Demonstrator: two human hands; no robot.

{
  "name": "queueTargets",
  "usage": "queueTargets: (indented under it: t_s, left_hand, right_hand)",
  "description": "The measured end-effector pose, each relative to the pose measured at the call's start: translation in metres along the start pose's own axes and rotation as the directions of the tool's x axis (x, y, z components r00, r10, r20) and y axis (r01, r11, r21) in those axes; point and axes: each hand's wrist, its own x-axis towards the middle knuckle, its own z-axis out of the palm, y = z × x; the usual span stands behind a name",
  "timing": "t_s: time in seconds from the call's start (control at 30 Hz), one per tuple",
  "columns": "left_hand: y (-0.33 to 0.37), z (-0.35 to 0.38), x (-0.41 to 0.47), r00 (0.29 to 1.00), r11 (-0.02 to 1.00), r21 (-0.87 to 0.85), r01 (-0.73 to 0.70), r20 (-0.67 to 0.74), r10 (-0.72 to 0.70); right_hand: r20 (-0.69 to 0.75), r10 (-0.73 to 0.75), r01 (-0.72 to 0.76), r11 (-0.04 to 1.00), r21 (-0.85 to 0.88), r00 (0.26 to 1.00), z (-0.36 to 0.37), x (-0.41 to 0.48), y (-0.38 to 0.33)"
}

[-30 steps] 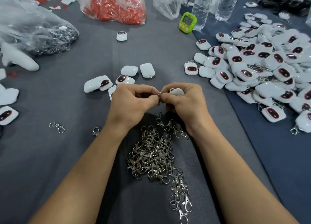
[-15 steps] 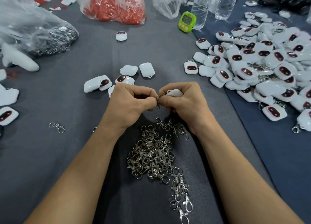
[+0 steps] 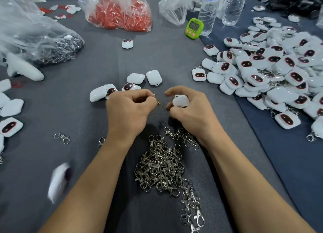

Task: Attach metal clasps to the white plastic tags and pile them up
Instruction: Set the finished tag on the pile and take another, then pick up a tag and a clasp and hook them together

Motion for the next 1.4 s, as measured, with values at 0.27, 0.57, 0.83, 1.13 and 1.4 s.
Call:
queueTargets:
  t_s: [0.27,0.57,0.83,1.13,1.4]
  left_hand:
    - [-0.004,0.008,-0.006,0.923,0.804,0.460,-0.377,0.257,0.286]
    - [-0.006,0.008,-0.002,0.934,0.899,0.327,-0.292,0.301,0.194]
    - [-0.010,0.009,-0.003,0.931,0.886,0.338,-0.316,0.288,0.222]
    - [-0.007,0.010,-0.006,0.935,0.853,0.398,-0.338,0.245,0.256]
    - [-0.008,0.011,-0.006,0.944,0.885,0.340,-0.318,0.202,0.262]
  right_hand:
    - [0.004,-0.038,0.038,0.999,0.011,0.999,0.001,0.004,0.004]
    - [-0.081,-0.002,-0.003,0.998,-0.065,0.997,-0.006,0.011,0.009]
    - [-0.104,-0.024,0.014,0.996,-0.090,0.994,-0.008,0.011,0.010]
    - [-0.064,-0.017,0.008,0.990,-0.139,0.998,-0.012,0.010,0.008]
    - [-0.047,0.046,-0.044,0.998,0.046,0.998,-0.015,0.012,0.008]
